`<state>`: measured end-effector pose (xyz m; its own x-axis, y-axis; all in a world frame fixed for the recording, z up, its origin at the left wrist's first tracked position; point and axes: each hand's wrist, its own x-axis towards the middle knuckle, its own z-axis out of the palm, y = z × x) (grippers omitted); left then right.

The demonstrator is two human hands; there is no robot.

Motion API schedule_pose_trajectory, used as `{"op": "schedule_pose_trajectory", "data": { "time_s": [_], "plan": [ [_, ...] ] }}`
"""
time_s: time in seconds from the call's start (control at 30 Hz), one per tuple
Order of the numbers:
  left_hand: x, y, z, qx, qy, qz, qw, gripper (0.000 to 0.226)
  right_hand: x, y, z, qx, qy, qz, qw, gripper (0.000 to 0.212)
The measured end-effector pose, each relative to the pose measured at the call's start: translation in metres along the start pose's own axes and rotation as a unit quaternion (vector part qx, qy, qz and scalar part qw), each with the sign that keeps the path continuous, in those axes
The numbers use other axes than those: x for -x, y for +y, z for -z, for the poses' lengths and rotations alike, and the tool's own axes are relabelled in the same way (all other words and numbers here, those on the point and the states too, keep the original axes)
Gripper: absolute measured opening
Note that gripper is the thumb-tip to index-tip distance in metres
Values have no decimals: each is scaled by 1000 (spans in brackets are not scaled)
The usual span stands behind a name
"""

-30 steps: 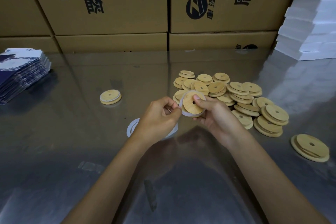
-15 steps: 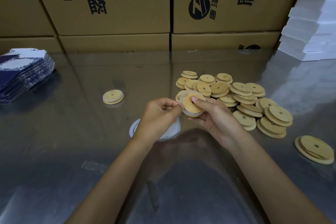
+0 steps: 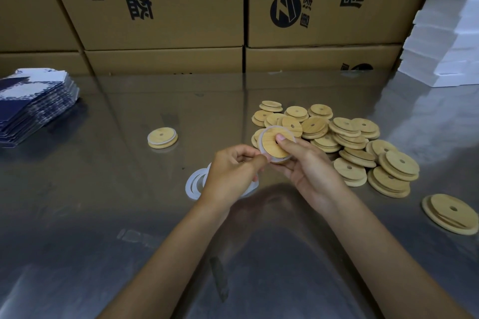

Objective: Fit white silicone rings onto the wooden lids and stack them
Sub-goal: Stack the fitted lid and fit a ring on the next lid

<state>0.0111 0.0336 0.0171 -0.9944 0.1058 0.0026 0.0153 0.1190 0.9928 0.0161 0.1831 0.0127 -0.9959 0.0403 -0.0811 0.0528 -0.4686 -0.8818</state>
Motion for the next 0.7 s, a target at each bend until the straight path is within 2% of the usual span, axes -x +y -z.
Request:
{"op": "schedule_pose_trajectory", "data": {
  "time_s": [0.23, 0.5, 0.7],
  "plan": [
    [0, 1, 0, 5, -4, -2, 1000, 12, 0, -3, 3, 8, 6, 8, 1000, 20],
    [-3, 0, 1, 23, 38, -22, 999, 9, -1, -3, 4, 31, 10, -4, 999, 39],
    [-3, 0, 0, 28, 6, -37, 999, 8, 0, -4, 5, 11, 5, 2, 1000, 26]
  ]
}}
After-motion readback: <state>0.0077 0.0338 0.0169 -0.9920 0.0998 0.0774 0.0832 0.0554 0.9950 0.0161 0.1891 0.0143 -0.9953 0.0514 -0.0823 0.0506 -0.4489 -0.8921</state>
